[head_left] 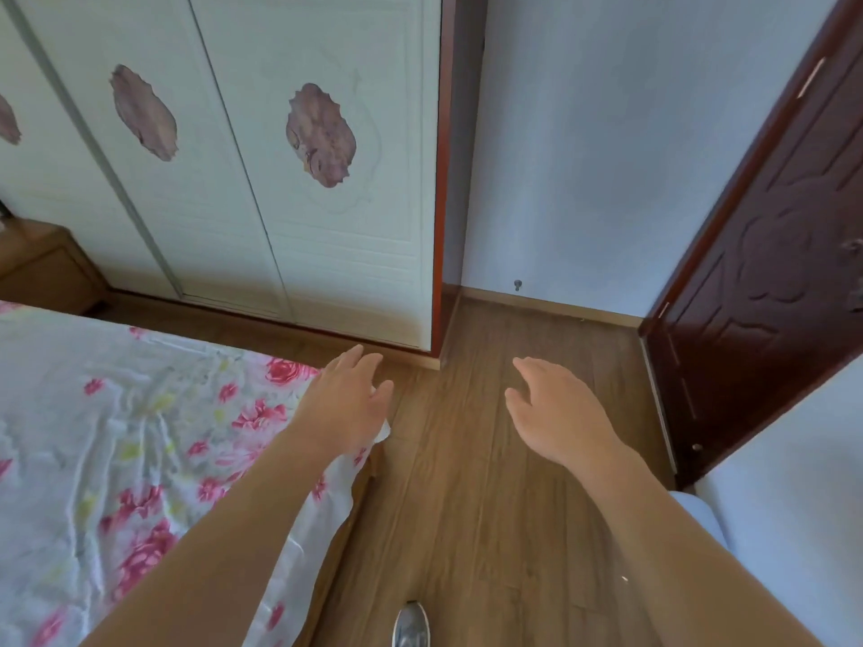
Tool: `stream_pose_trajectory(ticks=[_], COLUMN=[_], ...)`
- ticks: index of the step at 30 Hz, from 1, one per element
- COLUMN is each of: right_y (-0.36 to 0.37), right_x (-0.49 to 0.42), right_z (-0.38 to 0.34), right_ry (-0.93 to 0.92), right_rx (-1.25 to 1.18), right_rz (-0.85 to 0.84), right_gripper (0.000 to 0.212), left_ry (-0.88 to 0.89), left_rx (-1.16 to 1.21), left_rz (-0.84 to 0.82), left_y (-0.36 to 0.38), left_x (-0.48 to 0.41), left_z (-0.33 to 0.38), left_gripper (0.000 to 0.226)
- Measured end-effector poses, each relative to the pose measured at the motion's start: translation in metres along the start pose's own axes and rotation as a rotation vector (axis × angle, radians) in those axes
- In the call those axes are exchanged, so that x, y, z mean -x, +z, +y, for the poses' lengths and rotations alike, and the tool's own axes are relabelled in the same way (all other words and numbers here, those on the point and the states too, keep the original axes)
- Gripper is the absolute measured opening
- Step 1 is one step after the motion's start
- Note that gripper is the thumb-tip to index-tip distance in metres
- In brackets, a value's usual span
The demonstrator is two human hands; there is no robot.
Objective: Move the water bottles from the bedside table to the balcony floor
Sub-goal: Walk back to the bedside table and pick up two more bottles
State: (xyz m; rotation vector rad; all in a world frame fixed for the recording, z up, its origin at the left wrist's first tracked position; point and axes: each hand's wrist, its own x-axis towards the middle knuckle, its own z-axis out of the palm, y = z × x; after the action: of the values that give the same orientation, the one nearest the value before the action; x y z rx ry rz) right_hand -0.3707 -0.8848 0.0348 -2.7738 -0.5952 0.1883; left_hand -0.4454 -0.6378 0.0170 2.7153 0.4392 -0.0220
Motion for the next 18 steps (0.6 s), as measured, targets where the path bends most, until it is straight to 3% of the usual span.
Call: stream_pose_trajectory(ticks=[11, 18], right_y=[-0.021, -0.028], right_x=[-0.192, -0.329], right_z=[0.011, 0.037], right_ry=[0.070, -0.004], right_rx=[0.011, -0.016], right_rz=[-0.008, -0.023], right_gripper=[0.051, 0.051], left_ry=[0.074, 0.014], left_rx=[0.040, 0.018], left_rz=[-0.014, -0.031], left_y=[-0.031, -0.023], left_x=[-0.213, -0.329], left_z=[0.007, 0.009], left_gripper=[0.053, 0.055])
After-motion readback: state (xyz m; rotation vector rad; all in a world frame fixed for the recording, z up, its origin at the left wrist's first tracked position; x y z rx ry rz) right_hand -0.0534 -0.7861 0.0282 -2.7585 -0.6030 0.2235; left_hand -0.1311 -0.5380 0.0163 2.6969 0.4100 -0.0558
